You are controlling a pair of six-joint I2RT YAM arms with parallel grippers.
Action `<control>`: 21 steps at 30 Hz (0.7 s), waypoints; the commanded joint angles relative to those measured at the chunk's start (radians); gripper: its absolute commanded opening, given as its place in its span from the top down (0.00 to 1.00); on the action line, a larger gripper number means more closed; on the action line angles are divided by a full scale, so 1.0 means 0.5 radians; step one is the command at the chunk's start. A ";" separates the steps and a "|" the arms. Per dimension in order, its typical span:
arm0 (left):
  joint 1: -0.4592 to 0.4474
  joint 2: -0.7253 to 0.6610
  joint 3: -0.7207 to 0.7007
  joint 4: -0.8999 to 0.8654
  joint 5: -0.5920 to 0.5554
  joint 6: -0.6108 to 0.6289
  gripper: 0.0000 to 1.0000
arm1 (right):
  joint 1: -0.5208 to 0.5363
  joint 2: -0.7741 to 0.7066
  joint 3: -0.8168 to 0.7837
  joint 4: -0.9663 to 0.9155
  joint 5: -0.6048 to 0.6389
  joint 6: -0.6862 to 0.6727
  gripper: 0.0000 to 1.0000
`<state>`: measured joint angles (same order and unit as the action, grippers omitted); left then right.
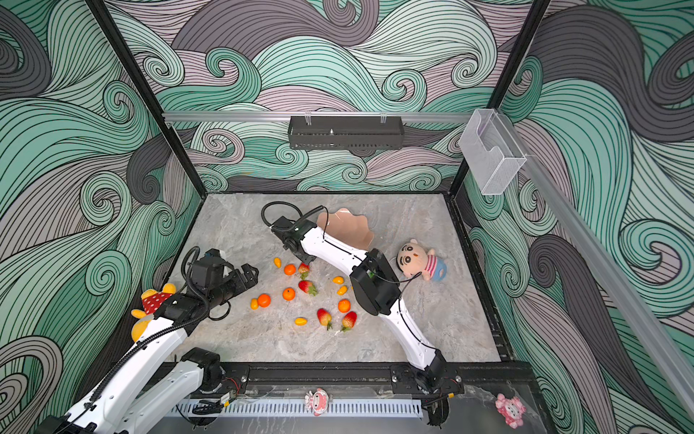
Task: Arrange fruit in a fruit bowl
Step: Move the fruit bowl to the top-center of the table.
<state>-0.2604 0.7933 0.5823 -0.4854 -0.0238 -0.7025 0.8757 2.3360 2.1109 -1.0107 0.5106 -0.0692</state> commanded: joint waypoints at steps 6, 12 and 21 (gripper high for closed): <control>0.004 0.153 0.125 0.033 0.158 0.161 0.01 | -0.068 -0.340 -0.094 0.007 -0.294 0.189 0.55; -0.010 0.422 0.298 0.060 0.372 0.284 0.01 | -0.221 -0.899 -0.737 0.372 -0.603 0.364 0.47; -0.314 0.675 0.403 0.264 0.360 0.281 0.01 | -0.575 -1.561 -1.754 0.732 -0.728 0.687 0.45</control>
<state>-0.3611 1.1030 0.7589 -0.4065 0.1619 -0.5758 0.6136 1.5826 1.3258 -0.7002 0.1837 0.1959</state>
